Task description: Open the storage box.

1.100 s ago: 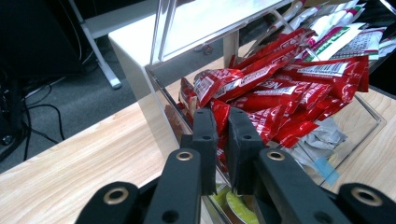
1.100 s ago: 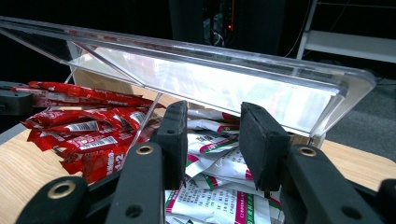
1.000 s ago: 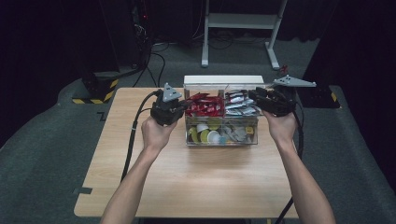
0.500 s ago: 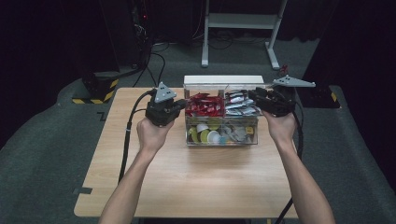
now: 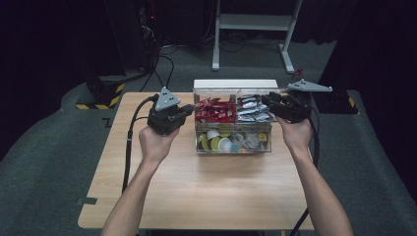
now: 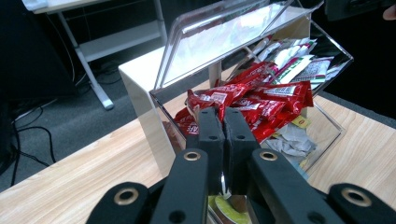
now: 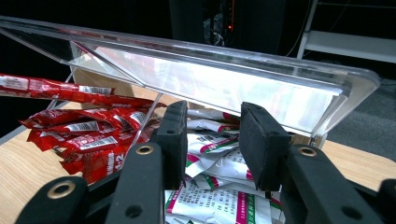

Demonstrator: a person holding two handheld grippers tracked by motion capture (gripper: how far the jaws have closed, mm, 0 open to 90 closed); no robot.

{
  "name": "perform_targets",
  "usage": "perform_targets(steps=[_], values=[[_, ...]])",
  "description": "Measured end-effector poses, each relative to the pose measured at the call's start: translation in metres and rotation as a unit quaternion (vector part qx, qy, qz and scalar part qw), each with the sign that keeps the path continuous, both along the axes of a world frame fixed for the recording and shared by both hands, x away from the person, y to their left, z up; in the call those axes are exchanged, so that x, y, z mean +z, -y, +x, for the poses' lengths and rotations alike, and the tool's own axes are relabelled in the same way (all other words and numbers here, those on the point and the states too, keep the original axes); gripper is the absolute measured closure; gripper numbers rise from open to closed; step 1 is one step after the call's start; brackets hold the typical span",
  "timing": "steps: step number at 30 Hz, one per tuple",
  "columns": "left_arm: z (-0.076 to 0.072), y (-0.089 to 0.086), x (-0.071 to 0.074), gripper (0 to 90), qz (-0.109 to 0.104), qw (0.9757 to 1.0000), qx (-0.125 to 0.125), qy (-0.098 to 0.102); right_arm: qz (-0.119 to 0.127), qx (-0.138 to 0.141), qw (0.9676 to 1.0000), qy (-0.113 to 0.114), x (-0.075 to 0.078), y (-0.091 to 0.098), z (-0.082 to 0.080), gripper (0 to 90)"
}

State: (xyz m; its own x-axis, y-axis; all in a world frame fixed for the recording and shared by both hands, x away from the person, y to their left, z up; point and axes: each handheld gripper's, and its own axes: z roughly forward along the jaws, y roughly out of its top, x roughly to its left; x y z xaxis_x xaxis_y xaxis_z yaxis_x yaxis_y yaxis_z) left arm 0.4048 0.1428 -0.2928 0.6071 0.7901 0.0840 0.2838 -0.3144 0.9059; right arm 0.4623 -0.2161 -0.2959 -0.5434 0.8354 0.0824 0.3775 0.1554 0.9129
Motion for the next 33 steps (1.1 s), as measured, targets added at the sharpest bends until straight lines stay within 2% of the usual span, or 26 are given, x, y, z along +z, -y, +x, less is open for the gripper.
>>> perform_targets(steps=[9,20,33], values=[[-0.008,-0.007,0.006,87.9,-0.002,1.0000,-0.002,0.009,0.003,0.001,1.0000,-0.002,0.000,0.000,0.000,62.3],[-0.015,-0.019,0.009,88.0,-0.022,0.9997,0.001,0.010,0.007,0.001,1.0000,-0.001,0.000,0.001,0.001,62.4],[-0.026,-0.032,0.015,88.1,-0.033,0.9993,0.003,0.020,0.006,0.001,1.0000,-0.002,0.000,0.001,0.001,62.3]])
